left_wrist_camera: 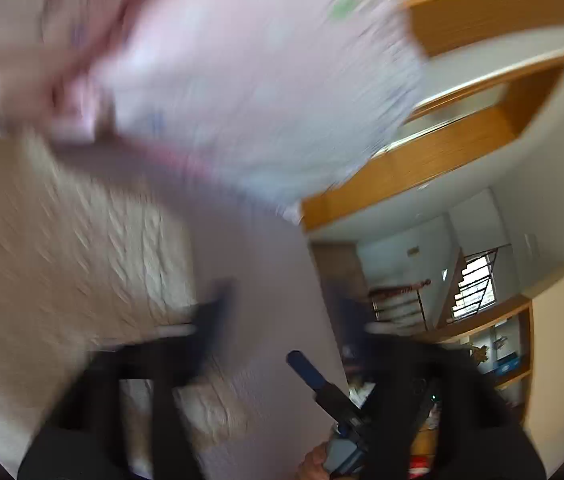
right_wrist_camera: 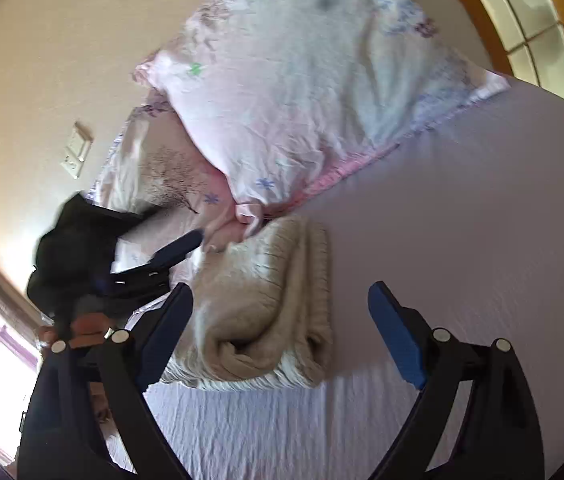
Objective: Fold small clothes
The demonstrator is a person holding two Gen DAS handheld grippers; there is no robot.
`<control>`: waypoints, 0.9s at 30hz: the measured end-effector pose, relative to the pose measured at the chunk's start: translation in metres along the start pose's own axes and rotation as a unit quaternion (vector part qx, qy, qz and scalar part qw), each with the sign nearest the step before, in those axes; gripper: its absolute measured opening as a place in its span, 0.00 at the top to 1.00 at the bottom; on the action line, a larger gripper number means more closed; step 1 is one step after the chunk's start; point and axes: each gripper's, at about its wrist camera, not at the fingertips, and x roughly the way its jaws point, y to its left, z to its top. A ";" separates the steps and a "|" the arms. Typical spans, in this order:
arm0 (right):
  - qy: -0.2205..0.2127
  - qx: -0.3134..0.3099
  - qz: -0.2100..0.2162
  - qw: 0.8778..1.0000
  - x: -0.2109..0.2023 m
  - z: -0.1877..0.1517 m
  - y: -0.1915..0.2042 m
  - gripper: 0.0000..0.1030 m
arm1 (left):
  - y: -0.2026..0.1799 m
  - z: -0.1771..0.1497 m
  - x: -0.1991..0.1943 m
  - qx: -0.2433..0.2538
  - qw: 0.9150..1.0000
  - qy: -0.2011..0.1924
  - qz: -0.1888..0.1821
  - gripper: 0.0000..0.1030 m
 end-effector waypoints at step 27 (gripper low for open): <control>0.156 0.025 -0.088 0.984 0.136 0.029 -0.005 0.14 | 0.103 -0.035 -0.057 0.025 0.976 0.015 0.215 0.08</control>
